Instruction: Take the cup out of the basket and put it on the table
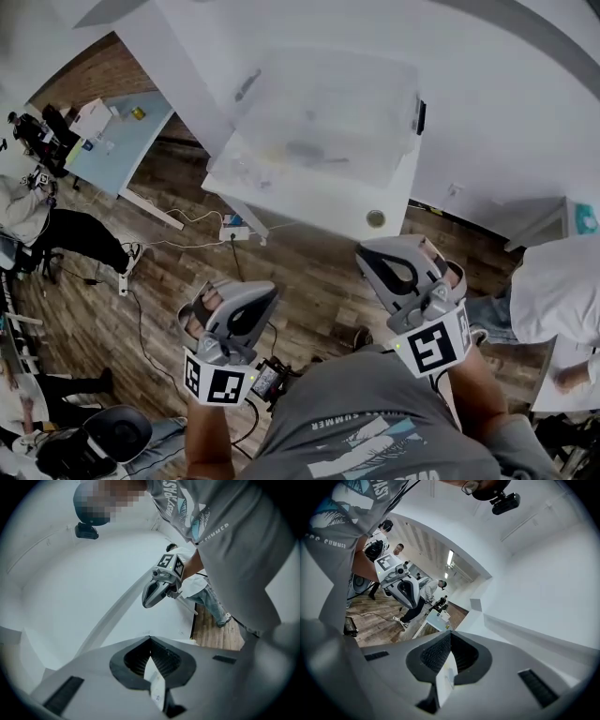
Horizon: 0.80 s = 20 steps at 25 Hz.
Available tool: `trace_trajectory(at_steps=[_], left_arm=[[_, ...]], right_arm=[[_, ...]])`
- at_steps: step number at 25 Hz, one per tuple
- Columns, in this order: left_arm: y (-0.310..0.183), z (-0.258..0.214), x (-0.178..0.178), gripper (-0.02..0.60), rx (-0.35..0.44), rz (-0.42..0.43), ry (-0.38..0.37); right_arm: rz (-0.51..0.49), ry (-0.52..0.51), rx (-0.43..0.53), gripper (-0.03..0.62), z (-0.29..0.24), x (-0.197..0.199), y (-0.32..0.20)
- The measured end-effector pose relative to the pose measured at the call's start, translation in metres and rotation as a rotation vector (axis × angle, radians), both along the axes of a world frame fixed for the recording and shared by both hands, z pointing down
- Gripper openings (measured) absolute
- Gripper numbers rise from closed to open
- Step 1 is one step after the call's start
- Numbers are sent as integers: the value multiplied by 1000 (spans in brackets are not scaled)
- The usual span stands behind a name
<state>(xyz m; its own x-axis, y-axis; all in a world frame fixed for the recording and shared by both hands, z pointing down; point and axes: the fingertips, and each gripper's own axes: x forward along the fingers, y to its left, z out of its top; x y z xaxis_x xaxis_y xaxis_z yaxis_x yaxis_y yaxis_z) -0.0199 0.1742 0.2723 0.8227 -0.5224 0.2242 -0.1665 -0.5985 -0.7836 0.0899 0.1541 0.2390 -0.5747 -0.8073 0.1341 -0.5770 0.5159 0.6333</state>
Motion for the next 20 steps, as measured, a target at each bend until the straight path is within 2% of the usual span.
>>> trace_trajectory(at_steps=[5,12,20], left_arm=[[-13,-4,22,9,-1,-37,-17],[-32,1,21,9,-20,-56,-31],[-86,-1,15,9,-2,-5,7]], right_arm=[[-38,-11,-4,11,3,24,-19],[-50,-23,-40,11,11,26,-38],[19,41,-53,11,10,28,-70]])
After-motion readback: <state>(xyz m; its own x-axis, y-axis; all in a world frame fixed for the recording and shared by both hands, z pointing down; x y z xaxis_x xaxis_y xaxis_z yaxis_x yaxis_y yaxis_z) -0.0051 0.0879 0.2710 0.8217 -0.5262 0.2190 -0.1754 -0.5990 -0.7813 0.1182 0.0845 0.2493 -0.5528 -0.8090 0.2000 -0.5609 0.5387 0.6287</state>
